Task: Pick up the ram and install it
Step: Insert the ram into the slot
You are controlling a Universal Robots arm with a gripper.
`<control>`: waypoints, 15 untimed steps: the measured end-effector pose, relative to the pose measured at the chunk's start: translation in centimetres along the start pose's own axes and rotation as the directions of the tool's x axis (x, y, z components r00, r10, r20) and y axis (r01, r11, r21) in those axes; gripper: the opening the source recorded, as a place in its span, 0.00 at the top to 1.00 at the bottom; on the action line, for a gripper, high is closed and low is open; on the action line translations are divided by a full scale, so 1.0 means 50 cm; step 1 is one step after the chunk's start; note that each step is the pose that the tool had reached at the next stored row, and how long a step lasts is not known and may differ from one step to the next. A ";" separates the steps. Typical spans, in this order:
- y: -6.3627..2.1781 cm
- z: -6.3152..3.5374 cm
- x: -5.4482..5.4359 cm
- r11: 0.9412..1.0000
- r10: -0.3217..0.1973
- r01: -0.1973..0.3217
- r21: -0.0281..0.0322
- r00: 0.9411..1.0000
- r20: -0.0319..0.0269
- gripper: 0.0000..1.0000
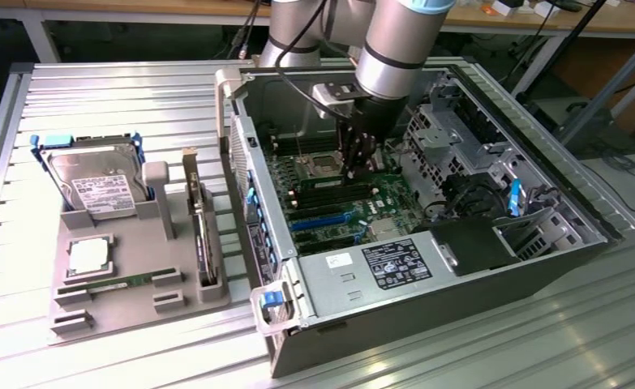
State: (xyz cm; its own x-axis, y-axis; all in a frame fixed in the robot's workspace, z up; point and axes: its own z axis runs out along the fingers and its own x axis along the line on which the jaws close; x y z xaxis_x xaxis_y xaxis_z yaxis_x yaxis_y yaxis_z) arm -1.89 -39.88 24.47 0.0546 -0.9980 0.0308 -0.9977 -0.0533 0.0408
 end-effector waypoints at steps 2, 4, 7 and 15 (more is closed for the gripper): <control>0.000 0.004 0.000 1.000 -0.003 0.003 0.000 1.000 -0.001 0.86; 0.000 0.011 0.000 1.000 -0.005 0.005 0.000 1.000 -0.001 0.86; 0.000 0.012 0.000 1.000 -0.005 0.005 0.000 1.000 -0.001 0.86; -0.001 0.032 0.006 1.000 -0.005 0.005 0.000 1.000 -0.001 0.86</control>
State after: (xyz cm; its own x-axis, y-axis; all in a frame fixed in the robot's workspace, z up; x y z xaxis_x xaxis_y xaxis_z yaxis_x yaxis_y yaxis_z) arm -1.89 -40.24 22.88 0.0598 -0.9977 0.0320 -0.9974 -0.0584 0.0412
